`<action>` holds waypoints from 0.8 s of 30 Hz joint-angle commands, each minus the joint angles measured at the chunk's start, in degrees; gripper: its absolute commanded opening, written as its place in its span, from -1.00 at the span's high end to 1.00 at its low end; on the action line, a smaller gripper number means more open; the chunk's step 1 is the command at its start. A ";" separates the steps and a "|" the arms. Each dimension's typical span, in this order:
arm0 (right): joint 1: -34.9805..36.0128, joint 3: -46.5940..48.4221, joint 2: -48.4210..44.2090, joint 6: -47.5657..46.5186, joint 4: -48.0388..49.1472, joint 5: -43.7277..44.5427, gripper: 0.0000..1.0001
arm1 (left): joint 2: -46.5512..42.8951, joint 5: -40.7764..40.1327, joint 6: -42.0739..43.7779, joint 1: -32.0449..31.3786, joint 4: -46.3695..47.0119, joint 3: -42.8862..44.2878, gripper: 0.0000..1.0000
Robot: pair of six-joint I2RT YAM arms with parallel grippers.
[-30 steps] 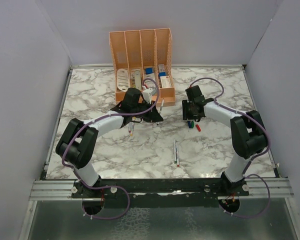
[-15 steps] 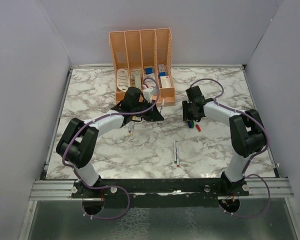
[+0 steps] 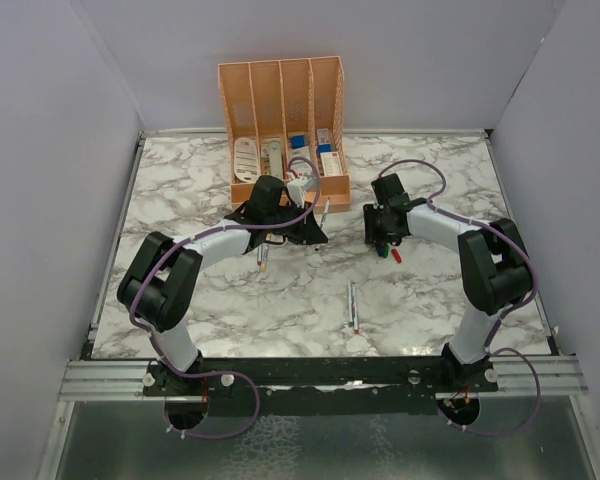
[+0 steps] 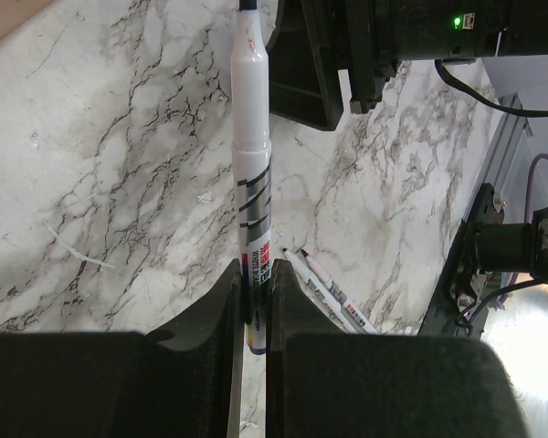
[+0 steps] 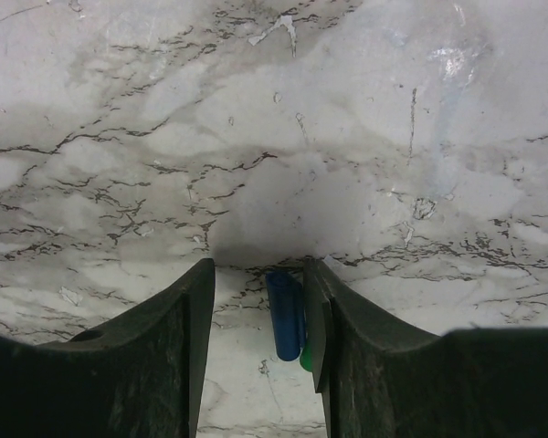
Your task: Insert the pens into the pen caps
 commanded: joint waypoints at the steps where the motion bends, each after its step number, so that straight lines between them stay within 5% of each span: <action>1: -0.22 -2.24 0.07 0.01 0.32 -2.59 0.14 | 0.61 1.51 0.30 -0.19 1.33 1.93 1.00; 24: -0.10 -6.35 -3.38 2.85 -7.01 0.77 0.21 | 0.80 1.60 0.88 -0.22 0.62 2.23 1.00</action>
